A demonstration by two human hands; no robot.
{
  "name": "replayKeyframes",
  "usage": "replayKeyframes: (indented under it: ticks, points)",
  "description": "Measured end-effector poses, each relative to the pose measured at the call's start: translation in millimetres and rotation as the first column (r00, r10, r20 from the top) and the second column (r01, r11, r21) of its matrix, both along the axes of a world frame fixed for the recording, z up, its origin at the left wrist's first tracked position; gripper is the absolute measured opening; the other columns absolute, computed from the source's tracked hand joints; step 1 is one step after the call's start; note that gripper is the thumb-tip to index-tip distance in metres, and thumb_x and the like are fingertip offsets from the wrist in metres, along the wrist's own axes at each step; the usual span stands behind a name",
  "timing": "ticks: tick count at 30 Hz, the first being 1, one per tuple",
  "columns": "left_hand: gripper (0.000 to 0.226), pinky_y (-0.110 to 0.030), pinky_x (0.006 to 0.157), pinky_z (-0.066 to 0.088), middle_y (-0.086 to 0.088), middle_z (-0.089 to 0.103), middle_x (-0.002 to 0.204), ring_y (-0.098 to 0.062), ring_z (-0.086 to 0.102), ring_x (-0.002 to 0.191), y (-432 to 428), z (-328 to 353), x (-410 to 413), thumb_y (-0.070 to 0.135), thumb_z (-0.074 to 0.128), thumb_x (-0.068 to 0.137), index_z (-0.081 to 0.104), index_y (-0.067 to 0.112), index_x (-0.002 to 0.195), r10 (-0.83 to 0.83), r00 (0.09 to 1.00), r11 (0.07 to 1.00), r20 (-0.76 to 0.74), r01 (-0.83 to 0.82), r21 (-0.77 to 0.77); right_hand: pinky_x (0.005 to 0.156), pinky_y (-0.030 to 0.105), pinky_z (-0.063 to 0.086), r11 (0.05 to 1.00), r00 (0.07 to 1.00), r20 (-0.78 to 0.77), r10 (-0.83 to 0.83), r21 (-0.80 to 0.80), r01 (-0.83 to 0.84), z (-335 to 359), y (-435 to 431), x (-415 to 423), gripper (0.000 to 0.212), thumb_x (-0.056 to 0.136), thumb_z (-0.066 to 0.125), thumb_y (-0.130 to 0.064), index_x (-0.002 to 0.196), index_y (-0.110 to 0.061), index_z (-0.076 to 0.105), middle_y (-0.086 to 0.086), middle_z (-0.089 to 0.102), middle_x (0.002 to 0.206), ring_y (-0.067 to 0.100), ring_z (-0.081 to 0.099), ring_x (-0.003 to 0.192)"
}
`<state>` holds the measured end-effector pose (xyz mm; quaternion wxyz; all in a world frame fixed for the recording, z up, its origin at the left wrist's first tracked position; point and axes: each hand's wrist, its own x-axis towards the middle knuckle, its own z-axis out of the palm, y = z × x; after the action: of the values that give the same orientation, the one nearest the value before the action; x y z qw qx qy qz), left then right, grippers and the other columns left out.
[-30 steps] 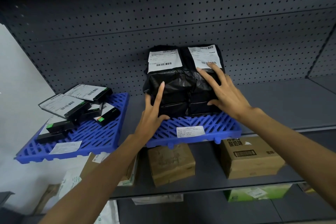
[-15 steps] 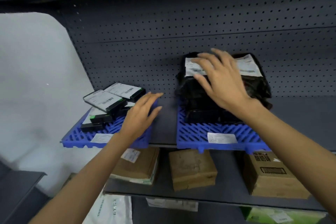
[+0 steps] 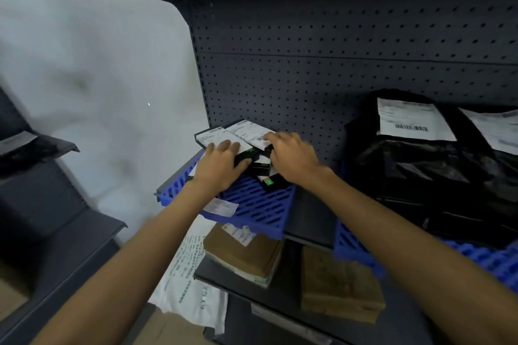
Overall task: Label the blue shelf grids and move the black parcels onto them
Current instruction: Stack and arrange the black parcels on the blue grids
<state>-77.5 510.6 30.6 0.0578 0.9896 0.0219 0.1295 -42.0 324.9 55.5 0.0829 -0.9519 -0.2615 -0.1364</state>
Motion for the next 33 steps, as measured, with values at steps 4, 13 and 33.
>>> replayKeyframes:
  ticks: [4,13,33]
  points:
    - [0.076,-0.048,0.115,0.027,-0.012,0.039,0.151,-0.043,0.033,0.137,-1.1,-6.9,10.3,0.067,0.039,0.091,0.038,0.015,0.146,0.019,1.000,1.000,-0.025,-0.019,0.024,0.111,0.051,0.030,0.996,0.986,-0.157,-0.051,0.065,0.061,-17.0,10.2,39.8,0.049,0.100,0.037,-0.030,0.149,-0.026,0.031,0.010,0.021,0.160,0.039,0.020,0.145]
    - [0.064,-0.035,0.110,0.037,-0.003,0.045,0.150,-0.024,0.043,0.136,34.4,17.0,13.2,0.052,0.053,0.093,0.044,0.016,0.146,-0.216,0.972,0.975,-0.094,0.211,-0.065,0.089,0.042,0.049,0.974,0.982,-0.180,0.061,0.226,-0.019,-23.3,27.5,71.0,0.035,0.098,0.047,-0.038,0.130,-0.024,0.053,0.004,0.049,0.138,0.030,0.053,0.117]
    - [0.056,-0.029,0.116,0.025,0.000,0.026,0.159,-0.015,0.027,0.145,108.6,-6.8,-0.7,0.027,0.057,0.096,0.037,0.030,0.148,-0.426,0.903,0.847,0.053,0.419,-0.327,0.115,0.044,0.018,0.976,0.973,-0.073,0.218,0.005,-0.218,-16.4,60.3,6.0,0.063,0.096,0.045,-0.057,0.151,-0.031,0.030,-0.003,0.030,0.156,0.025,0.021,0.144]
